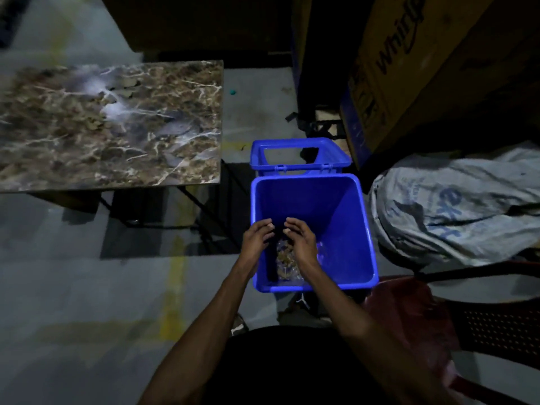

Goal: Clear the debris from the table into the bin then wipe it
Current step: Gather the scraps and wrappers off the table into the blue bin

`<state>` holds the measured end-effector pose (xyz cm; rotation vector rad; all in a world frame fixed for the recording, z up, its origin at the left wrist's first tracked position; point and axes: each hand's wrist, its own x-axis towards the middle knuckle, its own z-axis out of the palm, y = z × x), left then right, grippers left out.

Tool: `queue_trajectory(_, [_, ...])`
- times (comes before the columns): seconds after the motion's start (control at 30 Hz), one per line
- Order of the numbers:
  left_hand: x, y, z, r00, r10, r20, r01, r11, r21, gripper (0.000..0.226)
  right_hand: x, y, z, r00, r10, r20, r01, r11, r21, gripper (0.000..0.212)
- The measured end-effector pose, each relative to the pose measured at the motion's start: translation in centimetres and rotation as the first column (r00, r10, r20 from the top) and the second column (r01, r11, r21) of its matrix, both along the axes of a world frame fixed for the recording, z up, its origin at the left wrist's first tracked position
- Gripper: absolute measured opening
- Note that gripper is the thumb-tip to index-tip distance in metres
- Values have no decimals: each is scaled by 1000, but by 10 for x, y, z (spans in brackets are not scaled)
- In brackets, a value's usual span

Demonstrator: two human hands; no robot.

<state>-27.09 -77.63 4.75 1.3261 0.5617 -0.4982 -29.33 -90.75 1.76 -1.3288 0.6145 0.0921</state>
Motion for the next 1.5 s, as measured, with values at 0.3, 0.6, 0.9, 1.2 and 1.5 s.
queue_trajectory(0.3, [-62, 144, 11, 974, 225, 31, -223, 973, -55, 28, -31, 128, 23, 968, 243, 66, -228, 957, -178, 24])
queue_trajectory(0.6, [-88, 269, 24, 865, 500, 49, -497, 866, -61, 26, -27, 259, 41, 851, 514, 103, -493, 852, -179, 26])
queue_trajectory(0.9, [-34, 335, 14, 751, 660, -13, -659, 749, -64, 22, 45, 338, 38, 819, 570, 70, -562, 820, -105, 26])
queue_trajectory(1.2, [95, 408, 20, 737, 676, 5, -676, 737, 19, 26, 194, 428, 18, 747, 664, 47, -661, 748, -57, 28])
queue_trajectory(1.5, [217, 451, 8, 754, 653, -73, -650, 757, 67, 23, 315, 461, 21, 797, 601, -49, -603, 798, -12, 22])
